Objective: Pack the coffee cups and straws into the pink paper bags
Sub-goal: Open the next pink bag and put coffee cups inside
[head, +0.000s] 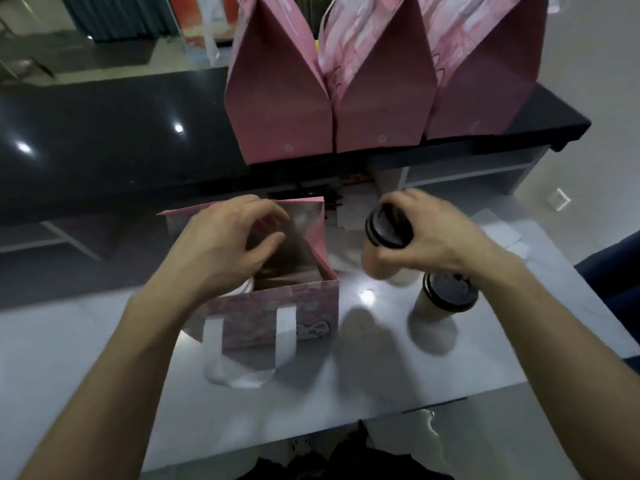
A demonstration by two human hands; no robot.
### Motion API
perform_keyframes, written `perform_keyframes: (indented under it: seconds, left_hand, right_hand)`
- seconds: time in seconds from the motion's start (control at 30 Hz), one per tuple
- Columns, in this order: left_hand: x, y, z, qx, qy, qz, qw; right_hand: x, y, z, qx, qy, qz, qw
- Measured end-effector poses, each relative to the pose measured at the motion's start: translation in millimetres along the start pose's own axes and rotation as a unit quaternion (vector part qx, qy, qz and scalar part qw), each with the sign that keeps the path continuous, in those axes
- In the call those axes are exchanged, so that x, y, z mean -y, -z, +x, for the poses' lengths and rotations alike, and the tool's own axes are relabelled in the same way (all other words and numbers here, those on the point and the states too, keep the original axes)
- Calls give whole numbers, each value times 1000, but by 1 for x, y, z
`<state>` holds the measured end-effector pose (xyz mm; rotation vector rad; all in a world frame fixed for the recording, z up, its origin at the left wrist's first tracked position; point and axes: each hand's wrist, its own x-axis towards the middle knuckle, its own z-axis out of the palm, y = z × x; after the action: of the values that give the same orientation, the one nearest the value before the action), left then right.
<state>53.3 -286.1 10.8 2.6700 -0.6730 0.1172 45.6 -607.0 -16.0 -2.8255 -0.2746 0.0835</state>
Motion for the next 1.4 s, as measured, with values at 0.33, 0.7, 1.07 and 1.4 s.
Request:
perform_keyframes:
  seconds: [0.33, 0.7, 1.07, 1.4]
  left_hand:
    - [77, 28, -40, 74, 64, 58, 994]
    - [108, 1, -56, 143, 38, 4, 989]
    - [108, -2, -60, 163, 24, 3, 986]
    - [105, -4, -59, 158, 17, 14, 987]
  right_hand:
    - [124, 69, 31, -89, 194, 162, 963]
    - [164, -29, 85, 189, 148, -135, 961]
    - [170, -64, 91, 263, 104, -219, 934]
    - [168, -86, 85, 204, 157, -285, 923]
